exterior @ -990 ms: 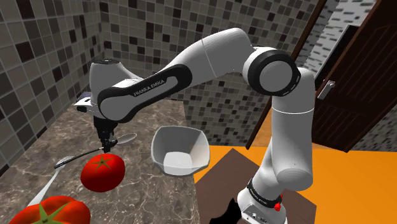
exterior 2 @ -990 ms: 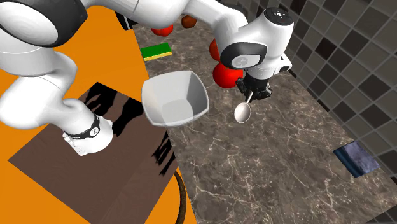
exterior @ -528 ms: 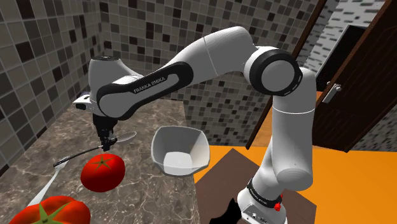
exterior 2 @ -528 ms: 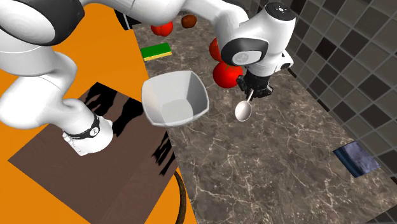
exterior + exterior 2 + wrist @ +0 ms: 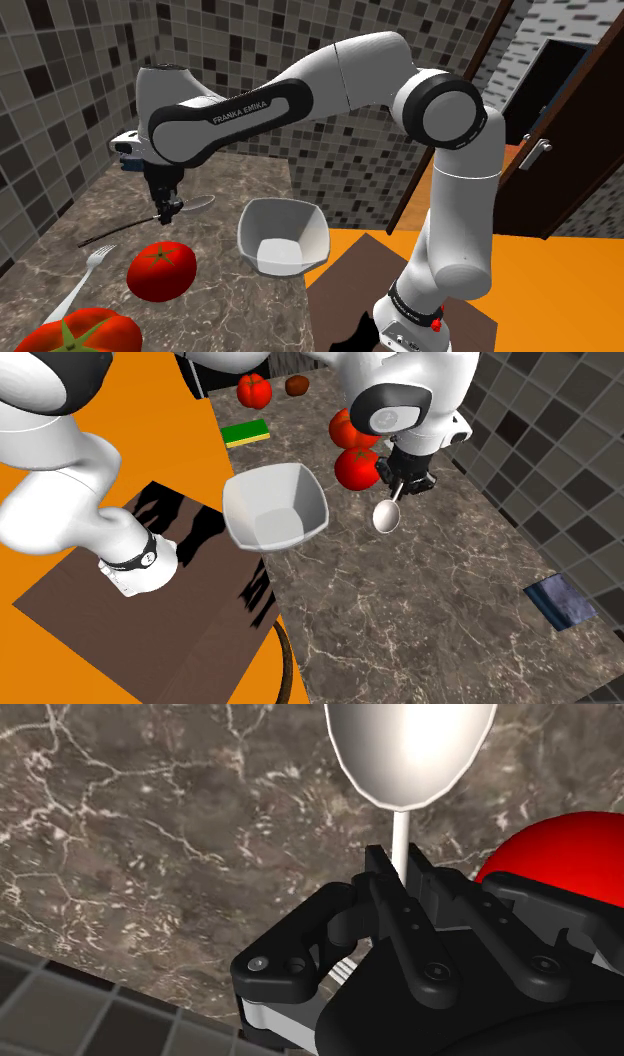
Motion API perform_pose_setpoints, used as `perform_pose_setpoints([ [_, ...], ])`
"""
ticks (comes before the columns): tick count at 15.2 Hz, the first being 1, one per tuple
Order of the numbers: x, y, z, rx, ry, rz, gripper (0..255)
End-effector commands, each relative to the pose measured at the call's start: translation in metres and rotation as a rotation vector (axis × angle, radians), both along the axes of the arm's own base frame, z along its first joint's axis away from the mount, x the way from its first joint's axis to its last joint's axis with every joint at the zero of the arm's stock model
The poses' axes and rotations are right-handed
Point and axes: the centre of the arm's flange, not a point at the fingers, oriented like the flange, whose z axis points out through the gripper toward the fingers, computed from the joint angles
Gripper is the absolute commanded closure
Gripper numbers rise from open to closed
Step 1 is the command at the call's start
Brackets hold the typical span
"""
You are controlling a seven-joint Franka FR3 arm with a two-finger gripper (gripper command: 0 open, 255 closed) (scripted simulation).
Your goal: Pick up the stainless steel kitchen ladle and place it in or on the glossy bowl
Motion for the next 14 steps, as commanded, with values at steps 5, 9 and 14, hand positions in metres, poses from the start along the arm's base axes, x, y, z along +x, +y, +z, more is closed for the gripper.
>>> perform_pose_setpoints([
  [5,0.0,0.0,0.032,0.0,0.0,0.0,255],
  [9,0.0,0.0,0.053,0.0,0.0,0.0,255],
  [14,0.0,0.0,0.079,0.0,0.0,0.0,255],
])
